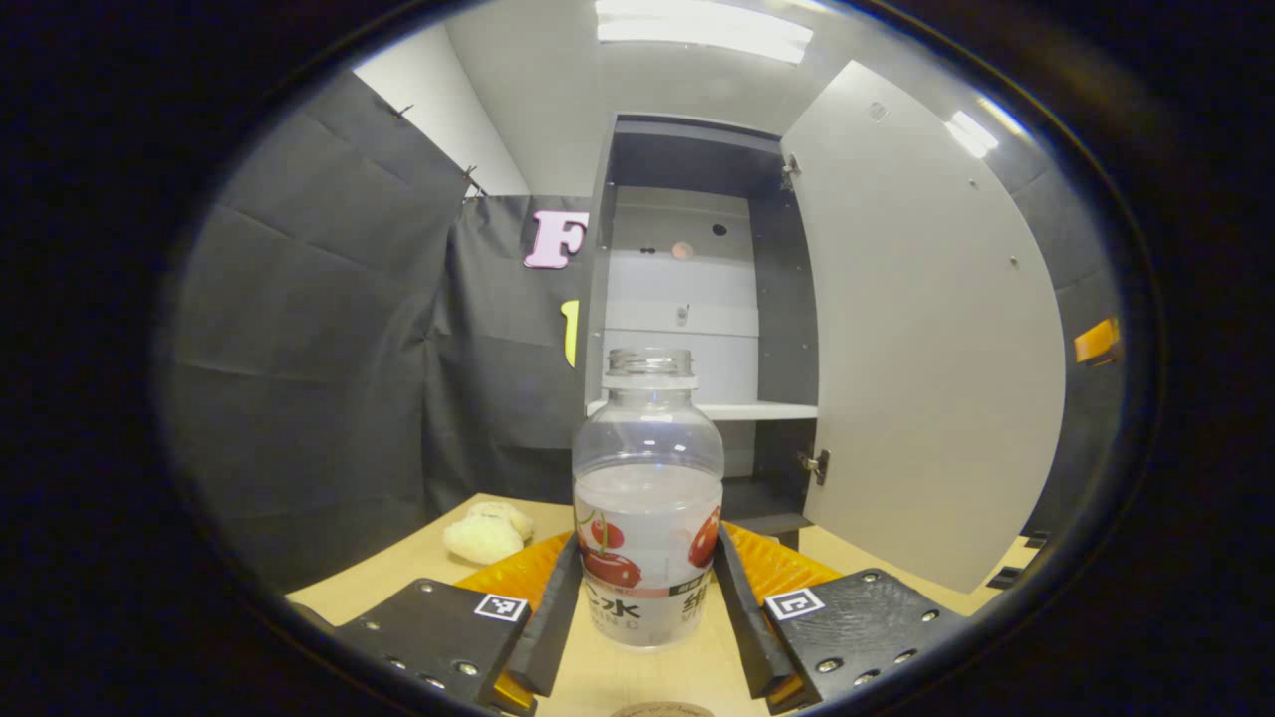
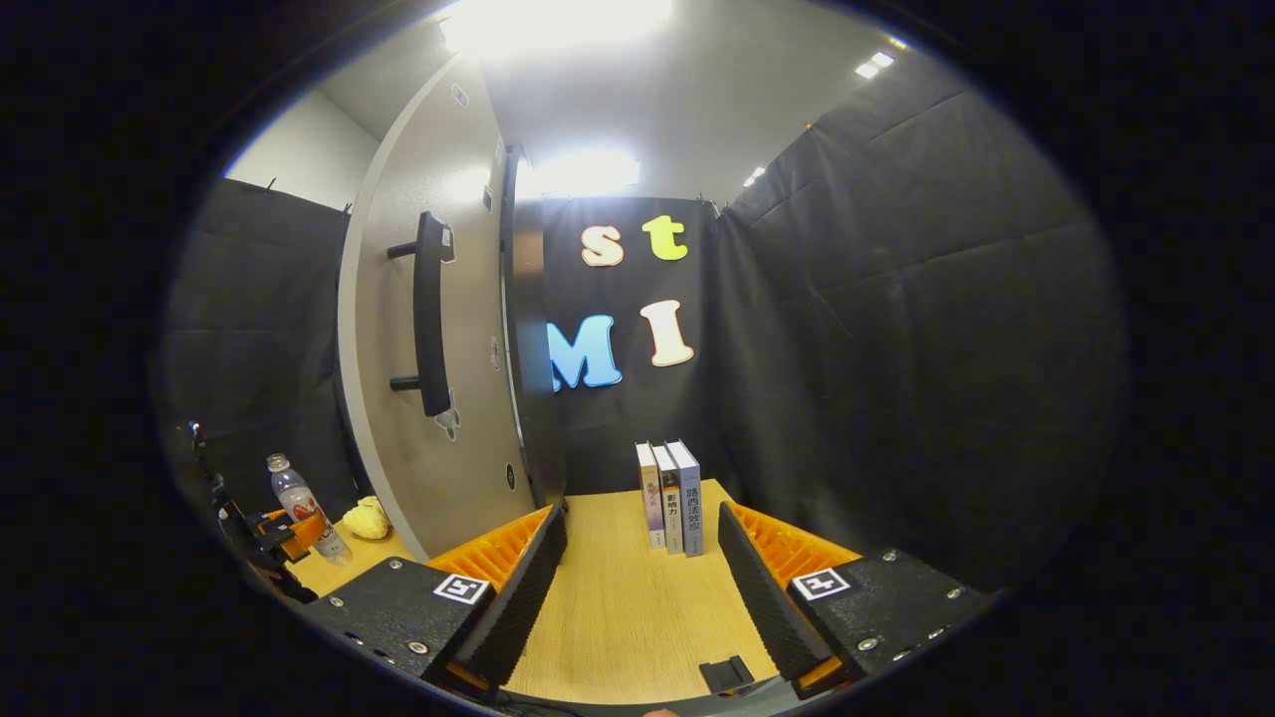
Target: Open the cabinet door with the right hand, grasp the bottle in the cabinet with the left hand and place it on the coaster, then close the cabinet door with the right hand.
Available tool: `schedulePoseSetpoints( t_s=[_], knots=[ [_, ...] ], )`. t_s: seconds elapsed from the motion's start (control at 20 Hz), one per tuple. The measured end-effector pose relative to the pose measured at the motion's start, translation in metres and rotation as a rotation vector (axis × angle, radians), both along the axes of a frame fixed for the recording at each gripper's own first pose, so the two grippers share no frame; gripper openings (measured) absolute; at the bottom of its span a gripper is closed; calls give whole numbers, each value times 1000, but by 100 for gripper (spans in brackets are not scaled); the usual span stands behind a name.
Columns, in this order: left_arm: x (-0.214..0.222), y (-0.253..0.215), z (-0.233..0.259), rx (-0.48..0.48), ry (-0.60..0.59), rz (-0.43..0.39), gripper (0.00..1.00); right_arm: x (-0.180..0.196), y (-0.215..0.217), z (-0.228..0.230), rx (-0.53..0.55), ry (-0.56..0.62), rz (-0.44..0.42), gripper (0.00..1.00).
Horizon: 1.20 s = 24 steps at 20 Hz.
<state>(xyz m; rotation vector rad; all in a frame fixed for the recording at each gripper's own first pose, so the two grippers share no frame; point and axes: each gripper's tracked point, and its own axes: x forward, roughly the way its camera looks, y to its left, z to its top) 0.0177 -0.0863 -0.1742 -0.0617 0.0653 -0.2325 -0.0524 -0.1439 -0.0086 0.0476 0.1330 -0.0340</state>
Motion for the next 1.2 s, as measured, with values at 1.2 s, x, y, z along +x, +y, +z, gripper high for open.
schedulePoseSetpoints(
  t_s=[1.2],
  knots=[
    [-63,-10,-156,16,153,67,71,-2,7,-28,-138,74,40,95]
  ],
)
